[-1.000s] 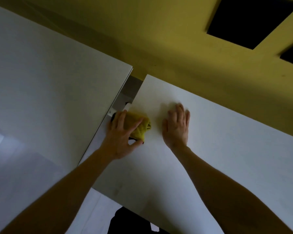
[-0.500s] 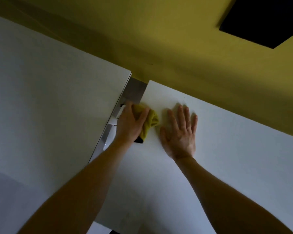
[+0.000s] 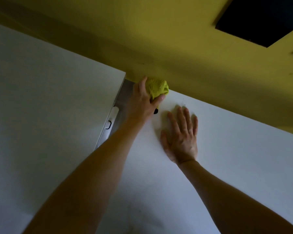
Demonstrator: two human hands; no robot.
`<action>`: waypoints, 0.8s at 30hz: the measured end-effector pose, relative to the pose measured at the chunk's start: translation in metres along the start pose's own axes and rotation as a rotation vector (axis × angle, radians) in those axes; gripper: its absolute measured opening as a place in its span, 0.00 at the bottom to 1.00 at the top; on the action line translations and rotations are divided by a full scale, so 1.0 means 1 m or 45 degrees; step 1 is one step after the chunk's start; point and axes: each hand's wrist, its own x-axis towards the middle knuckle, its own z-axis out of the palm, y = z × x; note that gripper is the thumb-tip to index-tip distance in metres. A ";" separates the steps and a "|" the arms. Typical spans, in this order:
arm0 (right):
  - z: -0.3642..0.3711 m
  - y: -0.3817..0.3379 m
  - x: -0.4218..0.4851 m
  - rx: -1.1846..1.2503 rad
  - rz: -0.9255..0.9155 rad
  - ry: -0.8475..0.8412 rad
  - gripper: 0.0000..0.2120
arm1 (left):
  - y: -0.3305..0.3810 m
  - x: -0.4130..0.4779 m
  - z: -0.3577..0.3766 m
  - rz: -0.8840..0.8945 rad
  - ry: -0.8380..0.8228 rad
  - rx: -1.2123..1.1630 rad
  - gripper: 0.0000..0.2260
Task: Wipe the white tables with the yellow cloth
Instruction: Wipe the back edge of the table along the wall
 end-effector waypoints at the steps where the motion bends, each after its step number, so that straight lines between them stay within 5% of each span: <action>1: 0.000 0.000 0.000 0.003 0.001 0.004 0.33 | -0.002 0.001 0.003 0.007 0.007 -0.019 0.42; 8: -0.003 -0.003 0.002 -0.010 0.010 -0.027 0.34 | -0.048 -0.110 -0.024 -0.009 -0.067 -0.010 0.40; 16: 0.000 0.003 0.002 -0.001 0.018 0.001 0.34 | -0.013 -0.002 0.007 0.019 -0.048 -0.049 0.36; 24: -0.005 -0.004 0.002 -0.043 0.054 0.013 0.30 | -0.071 -0.159 -0.035 0.047 -0.071 -0.022 0.37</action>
